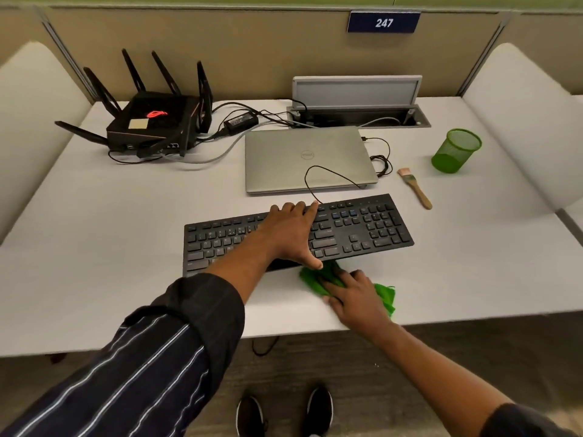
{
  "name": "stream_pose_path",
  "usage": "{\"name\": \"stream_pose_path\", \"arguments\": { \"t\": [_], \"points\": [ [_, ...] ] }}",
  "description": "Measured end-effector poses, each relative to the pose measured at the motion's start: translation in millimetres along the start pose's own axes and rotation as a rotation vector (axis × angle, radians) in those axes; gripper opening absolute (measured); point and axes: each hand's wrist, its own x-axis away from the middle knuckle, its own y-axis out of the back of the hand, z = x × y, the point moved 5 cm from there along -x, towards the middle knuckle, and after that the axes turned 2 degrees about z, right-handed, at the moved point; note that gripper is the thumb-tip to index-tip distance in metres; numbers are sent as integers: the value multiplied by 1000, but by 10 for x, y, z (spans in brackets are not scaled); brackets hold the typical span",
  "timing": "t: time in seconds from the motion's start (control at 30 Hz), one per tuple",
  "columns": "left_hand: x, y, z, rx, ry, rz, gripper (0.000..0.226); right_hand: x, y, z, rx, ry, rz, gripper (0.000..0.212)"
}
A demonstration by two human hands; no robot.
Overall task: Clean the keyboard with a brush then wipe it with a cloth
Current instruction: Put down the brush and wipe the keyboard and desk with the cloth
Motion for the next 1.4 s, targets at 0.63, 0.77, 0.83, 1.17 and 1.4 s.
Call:
{"name": "stream_pose_path", "arguments": {
  "t": [0.63, 0.77, 0.83, 1.17, 1.4],
  "points": [
    [-310, -432, 191, -16, -52, 66, 140, 231, -46, 187, -39, 64, -28, 43],
    [-400, -508, 151, -5, -68, 68, 139, 256, -69, 153, -61, 88, 2, 44],
    [-434, -546, 144, 12, -67, 68, 138, 264, -46, 124, -79, 76, 1, 44],
    [-341, -664, 162, 16, -61, 26, 128, 244, -16, 56, -75, 67, 24, 46],
    [493, -976, 156, 133, -111, -500, 51, 231, 114, -204, -26, -117, -133, 48]
  ]
}}
